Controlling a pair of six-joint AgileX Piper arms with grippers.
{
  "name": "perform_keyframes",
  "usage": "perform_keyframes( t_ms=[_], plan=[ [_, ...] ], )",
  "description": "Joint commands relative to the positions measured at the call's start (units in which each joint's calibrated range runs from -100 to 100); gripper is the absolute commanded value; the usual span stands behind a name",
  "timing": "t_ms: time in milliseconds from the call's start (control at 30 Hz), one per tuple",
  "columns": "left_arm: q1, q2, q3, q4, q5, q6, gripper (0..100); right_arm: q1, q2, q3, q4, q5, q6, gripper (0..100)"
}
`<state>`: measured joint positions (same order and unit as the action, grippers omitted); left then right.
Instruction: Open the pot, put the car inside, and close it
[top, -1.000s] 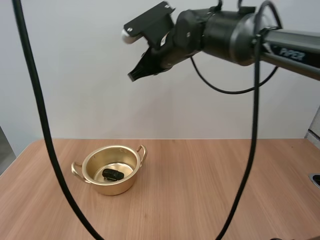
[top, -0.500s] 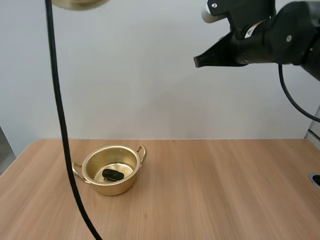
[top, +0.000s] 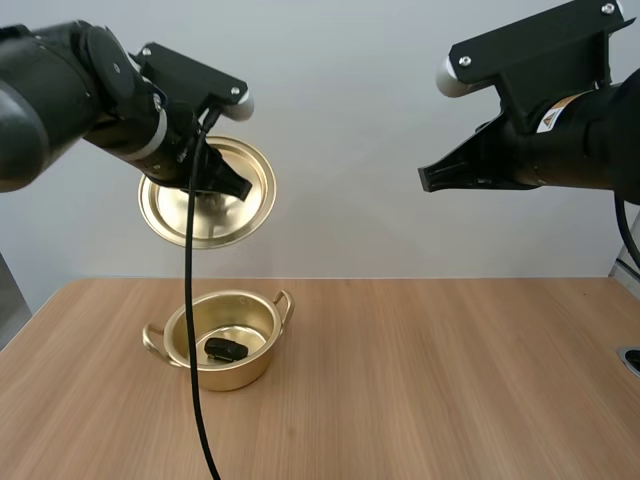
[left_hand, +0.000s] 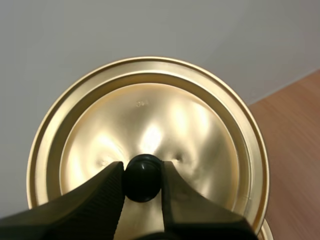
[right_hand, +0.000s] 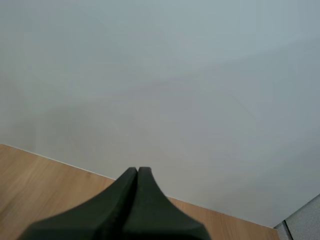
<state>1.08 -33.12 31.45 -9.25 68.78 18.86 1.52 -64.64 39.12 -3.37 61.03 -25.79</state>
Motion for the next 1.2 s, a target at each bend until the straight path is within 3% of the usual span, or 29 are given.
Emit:
perform_keyframes(
  t_ms=[0, 400, 1167],
  plan=[
    [0.01, 4.66, 1.39, 0.55, 1.17, 0.04, 0, -0.07, -0.03, 0.08, 0.03, 0.34, 0.05, 0],
    [0.01, 19.70, 1.58, 3.36, 18.04, 0.14, 0, -0.10, -0.03, 0.08, 0.03, 1.73, 0.05, 0],
    [0.01, 28.01, 4.86, 0.91, 14.41, 0.33, 0, -0.10, -0.03, 0.08, -0.41, 3.08, -0.28, 0]
  ],
)
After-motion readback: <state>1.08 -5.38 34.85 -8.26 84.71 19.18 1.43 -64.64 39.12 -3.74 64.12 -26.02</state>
